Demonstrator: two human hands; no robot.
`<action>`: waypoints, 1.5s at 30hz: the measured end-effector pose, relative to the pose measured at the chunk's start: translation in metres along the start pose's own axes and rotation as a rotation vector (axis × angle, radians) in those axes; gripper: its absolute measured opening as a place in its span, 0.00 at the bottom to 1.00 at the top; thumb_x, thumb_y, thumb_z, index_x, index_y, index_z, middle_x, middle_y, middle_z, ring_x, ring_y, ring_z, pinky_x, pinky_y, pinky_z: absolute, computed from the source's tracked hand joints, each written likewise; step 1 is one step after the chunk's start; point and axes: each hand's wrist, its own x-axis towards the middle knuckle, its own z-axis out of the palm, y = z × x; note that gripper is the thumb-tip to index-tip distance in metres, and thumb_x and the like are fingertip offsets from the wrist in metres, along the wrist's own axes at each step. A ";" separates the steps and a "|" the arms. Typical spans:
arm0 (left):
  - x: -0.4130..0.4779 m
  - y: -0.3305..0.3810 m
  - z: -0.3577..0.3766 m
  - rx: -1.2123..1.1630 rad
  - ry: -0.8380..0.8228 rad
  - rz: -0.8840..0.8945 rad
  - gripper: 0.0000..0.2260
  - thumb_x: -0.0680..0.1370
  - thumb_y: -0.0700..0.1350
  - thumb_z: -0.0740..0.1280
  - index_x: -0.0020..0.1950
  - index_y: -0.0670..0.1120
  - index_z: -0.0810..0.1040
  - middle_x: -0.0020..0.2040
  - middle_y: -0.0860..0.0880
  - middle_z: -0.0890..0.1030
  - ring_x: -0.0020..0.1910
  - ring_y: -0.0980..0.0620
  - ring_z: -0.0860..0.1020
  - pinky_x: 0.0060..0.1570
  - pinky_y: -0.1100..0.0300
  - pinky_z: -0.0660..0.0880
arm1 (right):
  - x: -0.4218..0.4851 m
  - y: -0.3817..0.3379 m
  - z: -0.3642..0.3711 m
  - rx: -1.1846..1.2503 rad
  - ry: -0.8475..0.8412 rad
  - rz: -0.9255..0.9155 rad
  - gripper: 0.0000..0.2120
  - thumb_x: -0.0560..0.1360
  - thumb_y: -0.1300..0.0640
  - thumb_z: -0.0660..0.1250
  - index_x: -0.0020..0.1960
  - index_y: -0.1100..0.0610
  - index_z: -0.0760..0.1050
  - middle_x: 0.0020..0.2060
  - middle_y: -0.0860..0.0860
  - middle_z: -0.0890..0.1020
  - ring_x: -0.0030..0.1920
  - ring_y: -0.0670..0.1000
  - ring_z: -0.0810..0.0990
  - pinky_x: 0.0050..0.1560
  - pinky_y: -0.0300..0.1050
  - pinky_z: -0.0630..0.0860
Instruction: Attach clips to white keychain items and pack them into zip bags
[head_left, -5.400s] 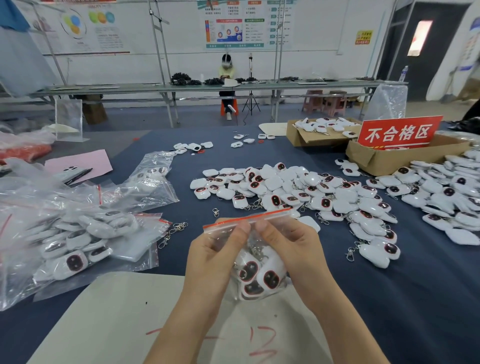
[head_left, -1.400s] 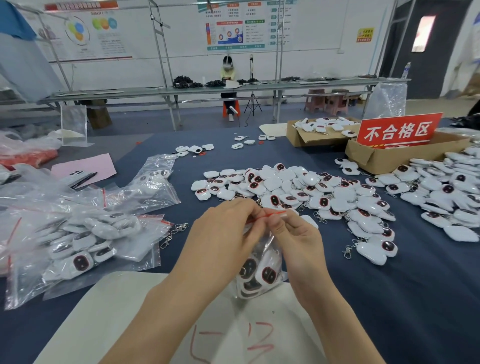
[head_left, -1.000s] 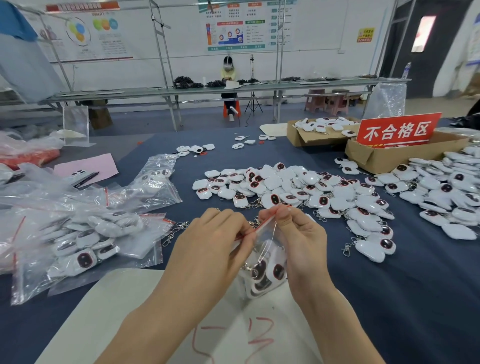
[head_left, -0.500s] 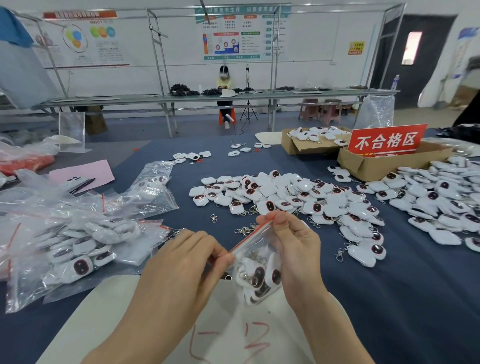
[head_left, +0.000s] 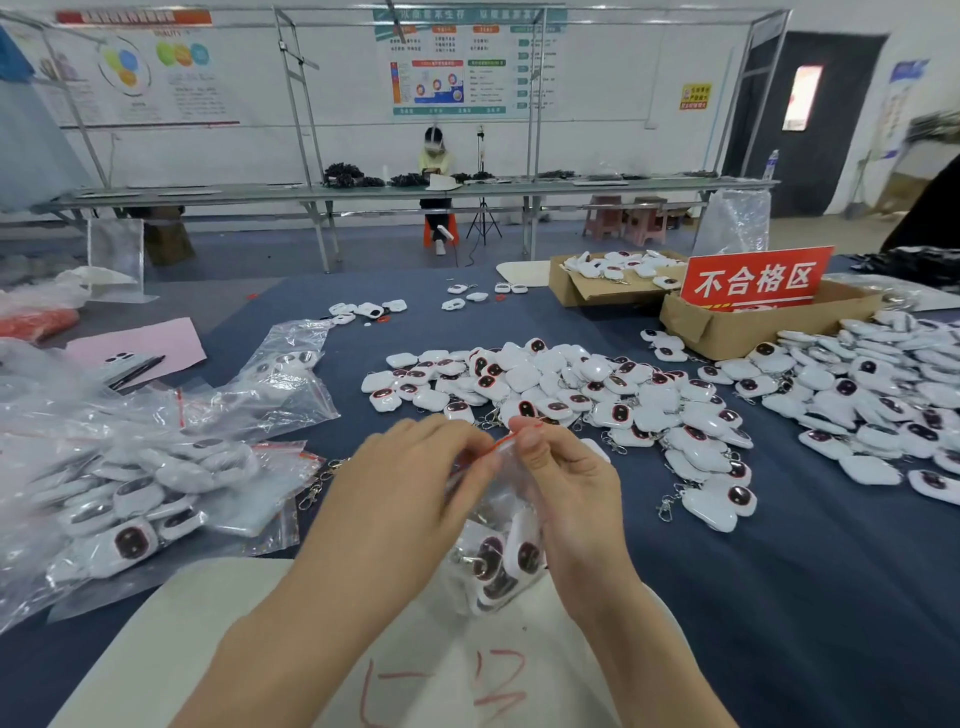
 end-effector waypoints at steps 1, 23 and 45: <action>0.005 0.005 0.002 0.019 -0.007 -0.001 0.18 0.79 0.63 0.53 0.53 0.57 0.78 0.49 0.59 0.79 0.52 0.55 0.76 0.51 0.55 0.72 | 0.000 0.000 0.001 0.020 0.000 0.008 0.12 0.65 0.43 0.74 0.39 0.51 0.86 0.48 0.45 0.87 0.51 0.45 0.85 0.50 0.37 0.79; -0.026 -0.021 0.018 -0.244 0.214 -0.178 0.18 0.72 0.68 0.58 0.41 0.55 0.75 0.42 0.65 0.80 0.39 0.62 0.76 0.33 0.63 0.67 | 0.000 0.002 -0.023 -0.238 -0.077 0.019 0.16 0.71 0.33 0.67 0.48 0.42 0.82 0.42 0.44 0.85 0.45 0.47 0.84 0.45 0.42 0.80; 0.014 0.072 0.109 -0.881 -0.376 -0.278 0.22 0.73 0.64 0.70 0.63 0.59 0.72 0.48 0.56 0.85 0.48 0.56 0.83 0.53 0.59 0.78 | -0.026 -0.030 -0.103 -0.223 0.234 0.331 0.16 0.77 0.38 0.68 0.49 0.50 0.84 0.43 0.54 0.88 0.43 0.56 0.88 0.35 0.51 0.84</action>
